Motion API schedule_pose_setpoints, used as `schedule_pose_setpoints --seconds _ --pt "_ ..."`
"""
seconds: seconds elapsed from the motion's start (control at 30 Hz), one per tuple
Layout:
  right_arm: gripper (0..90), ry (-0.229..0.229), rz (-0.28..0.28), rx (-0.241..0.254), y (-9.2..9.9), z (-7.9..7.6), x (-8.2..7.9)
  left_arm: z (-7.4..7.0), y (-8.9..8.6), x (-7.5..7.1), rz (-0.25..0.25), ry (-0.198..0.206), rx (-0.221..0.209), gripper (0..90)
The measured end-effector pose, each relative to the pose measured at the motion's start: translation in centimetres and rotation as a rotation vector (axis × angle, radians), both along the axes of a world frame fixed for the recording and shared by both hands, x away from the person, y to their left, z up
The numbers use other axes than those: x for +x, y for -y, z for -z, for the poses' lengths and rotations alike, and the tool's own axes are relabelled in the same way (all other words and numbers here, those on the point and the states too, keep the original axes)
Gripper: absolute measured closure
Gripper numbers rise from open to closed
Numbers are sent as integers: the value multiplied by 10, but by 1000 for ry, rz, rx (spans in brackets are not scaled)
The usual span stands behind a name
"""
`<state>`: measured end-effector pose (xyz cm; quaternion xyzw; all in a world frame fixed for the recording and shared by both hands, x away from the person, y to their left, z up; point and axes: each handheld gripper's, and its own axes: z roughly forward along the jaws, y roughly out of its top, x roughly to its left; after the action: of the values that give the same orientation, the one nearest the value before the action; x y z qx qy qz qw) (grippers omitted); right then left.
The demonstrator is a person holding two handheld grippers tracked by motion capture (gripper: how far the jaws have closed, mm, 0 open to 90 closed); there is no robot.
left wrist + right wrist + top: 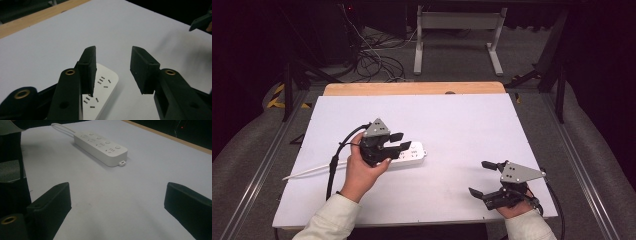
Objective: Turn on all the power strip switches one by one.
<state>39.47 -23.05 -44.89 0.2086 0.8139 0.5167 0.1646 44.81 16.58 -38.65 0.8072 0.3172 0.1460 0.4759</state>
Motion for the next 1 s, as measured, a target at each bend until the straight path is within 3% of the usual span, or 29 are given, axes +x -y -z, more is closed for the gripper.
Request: schedule_pose_setpoints --seconds 0.17,0.37,0.57,0.77,1.0 --pt "76 1 1 2 0 0 0 -4 -8 -11 9 25 11 521" --pt "76 1 0 6 1 0 0 -2 -19 -25 7 44 -10 467" --pt "76 0 0 7 1 0 0 2 -33 -39 -17 120 -31 396" --pt "76 1 1 7 1 0 -1 11 -53 -51 -28 145 -103 334" --pt "76 0 0 6 1 0 -1 27 -76 -67 -62 177 -85 299"
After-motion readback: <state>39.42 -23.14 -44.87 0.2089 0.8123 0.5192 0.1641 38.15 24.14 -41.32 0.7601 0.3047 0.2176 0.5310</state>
